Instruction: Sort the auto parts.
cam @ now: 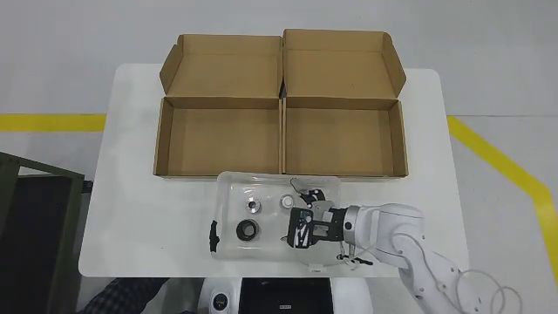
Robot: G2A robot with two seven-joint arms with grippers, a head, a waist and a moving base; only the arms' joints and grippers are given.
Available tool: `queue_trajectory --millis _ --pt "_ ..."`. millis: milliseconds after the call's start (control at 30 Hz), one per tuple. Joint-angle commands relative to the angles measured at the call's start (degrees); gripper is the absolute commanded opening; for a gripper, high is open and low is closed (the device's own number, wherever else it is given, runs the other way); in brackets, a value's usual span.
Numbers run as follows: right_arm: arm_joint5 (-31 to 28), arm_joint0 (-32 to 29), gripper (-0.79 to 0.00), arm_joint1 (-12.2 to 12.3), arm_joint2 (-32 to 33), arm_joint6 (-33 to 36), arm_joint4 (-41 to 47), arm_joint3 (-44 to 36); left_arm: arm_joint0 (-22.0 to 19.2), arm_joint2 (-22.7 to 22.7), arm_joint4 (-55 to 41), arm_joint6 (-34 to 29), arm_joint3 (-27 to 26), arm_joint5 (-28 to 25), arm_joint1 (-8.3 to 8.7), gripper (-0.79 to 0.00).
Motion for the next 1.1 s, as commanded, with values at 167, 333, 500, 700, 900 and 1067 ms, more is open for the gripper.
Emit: queue_trajectory --millis 167,333,500,700,900,1067 --pt "1.03 1.21 -0.157 0.01 -0.77 0.50 0.95 1.66 0.00 0.00 0.00 0.00 0.00 0.00 0.00 0.000" --pt "1.82 2.28 -0.271 0.00 -1.13 0.97 1.73 3.06 0.00 0.00 0.00 0.00 0.00 0.00 0.00 0.000" --pt "2.42 3.39 -0.320 -0.06 -1.92 1.12 2.23 4.83 0.00 0.00 0.00 0.00 0.00 0.00 0.00 0.000" --pt "2.70 4.41 -0.440 -0.07 -2.54 1.02 2.68 6.18 0.00 0.00 0.00 0.00 0.00 0.00 0.00 0.000" --pt "2.29 5.06 -0.785 0.04 -2.80 0.96 3.47 6.77 0.00 0.00 0.00 0.00 0.00 0.00 0.00 0.000" --pt "0.42 4.96 -0.785 0.28 -2.41 -0.34 5.83 5.64 0.00 0.00 0.00 0.00 0.00 0.00 0.00 0.000"
